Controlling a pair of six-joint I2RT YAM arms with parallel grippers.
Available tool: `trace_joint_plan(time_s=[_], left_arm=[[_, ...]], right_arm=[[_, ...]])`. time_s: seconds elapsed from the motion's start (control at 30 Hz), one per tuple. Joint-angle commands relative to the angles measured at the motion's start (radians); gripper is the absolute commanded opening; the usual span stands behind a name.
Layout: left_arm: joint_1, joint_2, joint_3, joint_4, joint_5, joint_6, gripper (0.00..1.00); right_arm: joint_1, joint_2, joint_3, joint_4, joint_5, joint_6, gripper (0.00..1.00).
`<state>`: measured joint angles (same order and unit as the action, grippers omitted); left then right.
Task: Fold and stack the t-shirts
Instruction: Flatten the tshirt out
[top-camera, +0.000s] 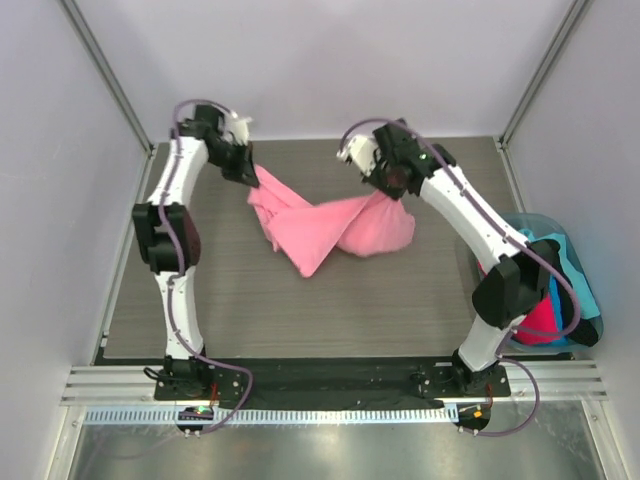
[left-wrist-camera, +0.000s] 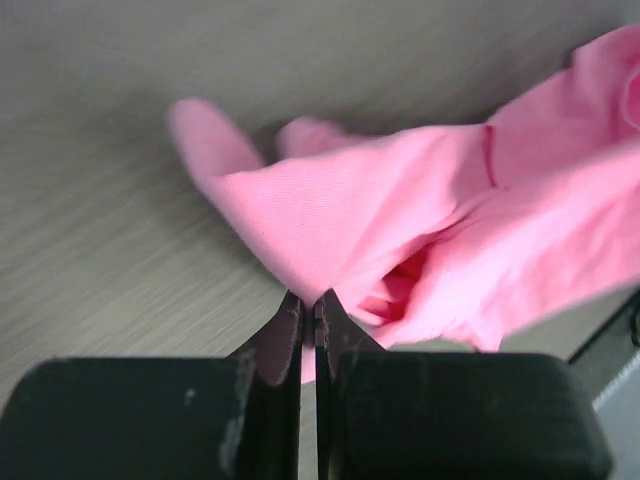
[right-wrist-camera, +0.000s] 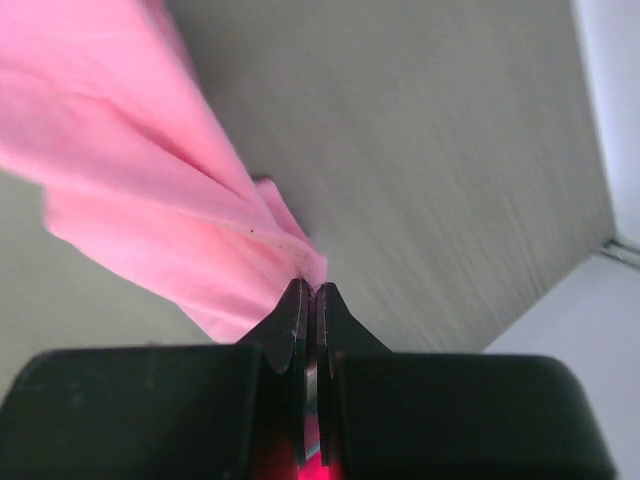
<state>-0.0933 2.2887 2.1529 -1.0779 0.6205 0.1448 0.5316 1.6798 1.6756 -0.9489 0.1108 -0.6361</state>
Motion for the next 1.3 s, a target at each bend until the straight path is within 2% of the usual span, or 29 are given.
trace_joint_plan(time_s=[0.0,0.1,0.2,0.3,0.47,0.53,0.57,0.6,0.63,0.7,0.77,0.93,1.0,1.13,1.17,1.27], left_arm=[[0.134,-0.228,0.114,0.055,-0.008,-0.021,0.00],[0.161,-0.293,0.121,0.041,-0.010,-0.020,0.00],[0.173,-0.369,0.064,0.038,-0.022,-0.022,0.00],[0.173,-0.428,-0.034,0.016,-0.013,-0.011,0.00],[0.173,-0.463,-0.139,-0.060,0.010,0.009,0.01],[0.170,-0.477,-0.174,-0.068,0.012,0.007,0.11],[0.170,-0.480,-0.183,-0.065,0.010,0.007,0.19],[0.171,-0.486,-0.191,-0.059,0.004,0.006,0.34],[0.172,-0.488,-0.205,-0.054,-0.013,0.006,0.43],[0.170,-0.480,-0.203,-0.057,-0.034,0.006,0.53],[0.170,-0.468,-0.208,-0.068,-0.057,0.007,0.53],[0.171,-0.477,-0.271,-0.062,-0.088,0.010,0.54],[0.171,-0.489,-0.306,-0.057,-0.097,0.012,0.53],[0.172,-0.512,-0.373,-0.047,-0.100,0.015,0.53],[0.172,-0.517,-0.389,-0.044,-0.099,0.016,0.53],[0.172,-0.535,-0.435,-0.034,-0.110,0.016,0.53]], right_arm=[[-0.125,0.084,0.163,0.162,0.052,-0.025,0.01],[-0.172,0.112,0.246,0.168,0.017,-0.042,0.01],[-0.176,0.058,0.188,0.145,-0.068,-0.112,0.01],[-0.170,-0.066,0.017,0.090,-0.182,-0.180,0.01],[-0.088,-0.222,-0.293,-0.085,-0.209,-0.289,0.02],[-0.070,-0.241,-0.344,-0.123,-0.188,-0.289,0.29],[-0.070,-0.253,-0.364,-0.132,-0.184,-0.289,0.38],[-0.071,-0.259,-0.369,-0.134,-0.175,-0.284,0.48],[-0.074,-0.265,-0.367,-0.125,-0.175,-0.287,0.50],[-0.097,-0.273,-0.361,-0.076,-0.181,-0.258,0.54],[-0.111,-0.259,-0.323,-0.008,-0.221,-0.234,0.55],[-0.136,-0.045,-0.189,0.108,-0.273,-0.133,0.53],[-0.148,0.036,-0.085,0.125,-0.336,-0.091,0.52],[-0.215,0.343,0.152,0.147,-0.463,0.062,0.50],[-0.223,0.395,0.249,0.151,-0.476,0.113,0.50],[-0.232,0.532,0.399,0.170,-0.484,0.138,0.47]])
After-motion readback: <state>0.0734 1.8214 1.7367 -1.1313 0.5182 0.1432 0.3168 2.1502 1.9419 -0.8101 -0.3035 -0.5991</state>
